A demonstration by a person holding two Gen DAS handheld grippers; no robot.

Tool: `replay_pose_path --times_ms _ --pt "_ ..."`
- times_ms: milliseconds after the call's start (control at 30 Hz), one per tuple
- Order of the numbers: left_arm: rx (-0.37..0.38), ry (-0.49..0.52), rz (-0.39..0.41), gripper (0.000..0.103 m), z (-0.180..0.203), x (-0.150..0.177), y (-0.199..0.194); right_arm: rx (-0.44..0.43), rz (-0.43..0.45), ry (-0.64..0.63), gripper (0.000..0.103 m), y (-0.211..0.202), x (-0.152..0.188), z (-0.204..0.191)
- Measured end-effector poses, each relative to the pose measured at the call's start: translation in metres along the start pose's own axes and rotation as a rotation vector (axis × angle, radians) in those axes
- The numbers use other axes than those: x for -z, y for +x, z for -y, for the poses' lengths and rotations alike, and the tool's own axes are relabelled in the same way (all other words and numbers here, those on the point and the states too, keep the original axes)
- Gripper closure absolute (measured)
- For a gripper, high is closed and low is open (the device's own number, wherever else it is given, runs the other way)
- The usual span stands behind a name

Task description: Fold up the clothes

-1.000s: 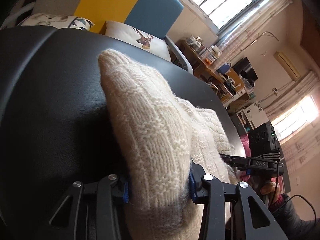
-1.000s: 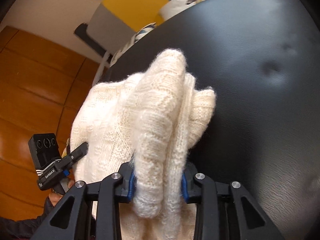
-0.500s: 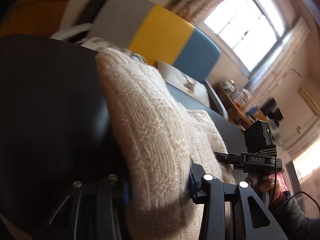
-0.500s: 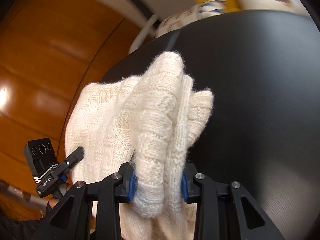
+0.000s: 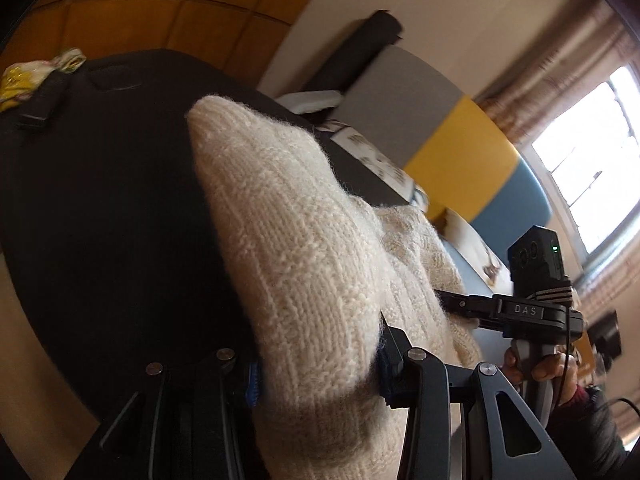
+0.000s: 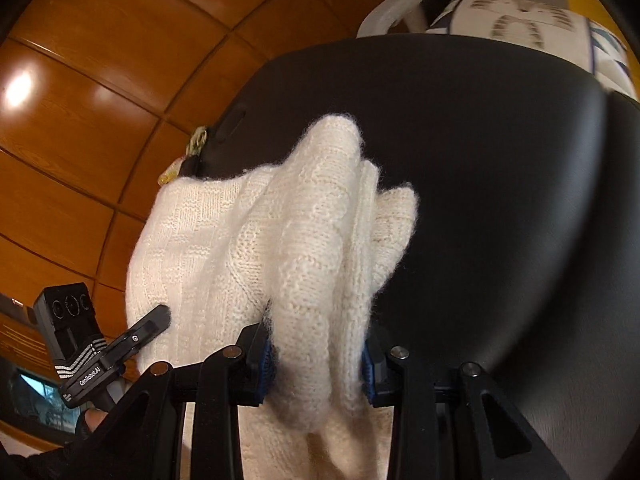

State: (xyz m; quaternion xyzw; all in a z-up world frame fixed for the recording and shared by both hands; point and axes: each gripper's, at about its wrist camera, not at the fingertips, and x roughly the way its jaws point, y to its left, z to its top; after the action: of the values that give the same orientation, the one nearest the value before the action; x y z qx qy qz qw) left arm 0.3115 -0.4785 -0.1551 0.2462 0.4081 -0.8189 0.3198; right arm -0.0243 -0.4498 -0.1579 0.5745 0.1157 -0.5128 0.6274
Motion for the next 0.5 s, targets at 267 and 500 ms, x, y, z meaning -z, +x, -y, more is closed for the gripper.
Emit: replay_pose_path --times_ms 267,500 --pt "-0.051 -0.09 -0.014 0.053 -0.047 -0.021 0.019 -0.043 -0.066 0.048 0.063 0.014 0.028 0.004" --pt "-0.065 -0.104 -0.027 0.04 -0.049 -0.025 -0.001 -0.004 0.13 -0.066 0.061 -0.031 0.014 -0.03"
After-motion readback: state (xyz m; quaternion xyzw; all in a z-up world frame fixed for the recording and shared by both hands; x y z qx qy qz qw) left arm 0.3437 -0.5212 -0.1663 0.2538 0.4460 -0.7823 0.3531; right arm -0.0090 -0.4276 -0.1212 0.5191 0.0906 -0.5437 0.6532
